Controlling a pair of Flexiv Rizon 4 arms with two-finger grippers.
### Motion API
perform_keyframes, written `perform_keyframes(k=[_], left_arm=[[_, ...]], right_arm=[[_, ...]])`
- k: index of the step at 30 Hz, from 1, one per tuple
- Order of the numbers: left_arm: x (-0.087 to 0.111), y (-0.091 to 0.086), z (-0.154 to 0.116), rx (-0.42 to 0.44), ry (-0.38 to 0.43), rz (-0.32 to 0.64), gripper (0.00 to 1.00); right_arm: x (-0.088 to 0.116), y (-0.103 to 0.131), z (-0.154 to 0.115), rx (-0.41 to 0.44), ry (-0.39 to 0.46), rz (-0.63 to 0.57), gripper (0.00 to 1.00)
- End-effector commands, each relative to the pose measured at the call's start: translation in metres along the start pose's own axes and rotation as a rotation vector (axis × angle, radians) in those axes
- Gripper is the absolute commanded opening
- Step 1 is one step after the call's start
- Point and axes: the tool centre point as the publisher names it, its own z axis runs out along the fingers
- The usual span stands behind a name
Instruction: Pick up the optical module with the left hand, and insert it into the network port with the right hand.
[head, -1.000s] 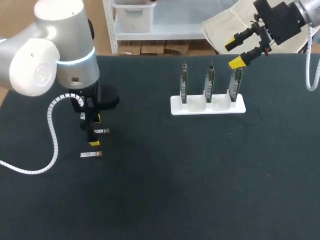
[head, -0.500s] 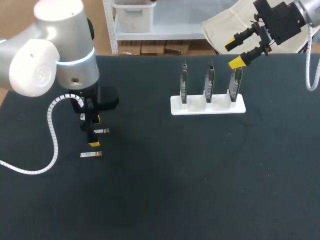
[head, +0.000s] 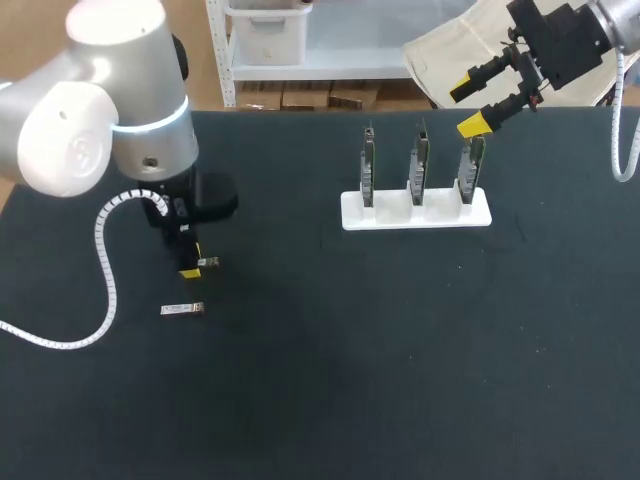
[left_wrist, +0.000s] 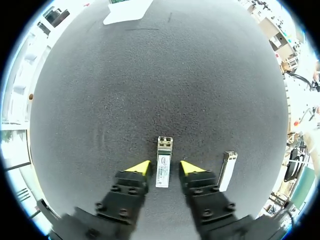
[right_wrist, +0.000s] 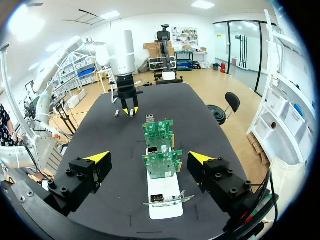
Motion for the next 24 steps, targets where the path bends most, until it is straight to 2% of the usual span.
perform_keyframes(k=[1, 8, 12, 15, 18, 23, 24], left_arm=[[0.001, -0.002, 0.001, -0.002, -0.001, 0.000, 0.00], [0.001, -0.004, -0.001, -0.011, -0.003, 0.000, 0.00], [-0.003, -0.005, -0.008, -0.014, -0.050, 0.001, 0.00], [-0.010, -0.004, -0.021, -0.018, -0.147, 0.002, 0.00], [-0.021, -0.002, -0.038, 0.001, -0.281, 0.013, 0.00], [-0.043, 0.002, -0.074, 0.032, -0.561, 0.042, 0.00], [-0.049, 0.003, -0.082, 0.055, -0.661, 0.040, 0.00]], right_arm=[[0.000, 0.002, 0.000, 0.004, 0.000, 0.000, 1.00], [0.000, 0.002, 0.000, 0.004, 0.000, 0.000, 1.00], [0.000, 0.002, 0.000, 0.004, 0.000, 0.000, 1.00], [0.000, 0.002, 0.000, 0.004, 0.000, 0.000, 1.00], [0.000, 0.002, 0.000, 0.004, 0.000, 0.000, 1.00], [0.000, 0.002, 0.000, 0.004, 0.000, 0.000, 1.00], [0.000, 0.002, 0.000, 0.004, 0.000, 0.000, 1.00]])
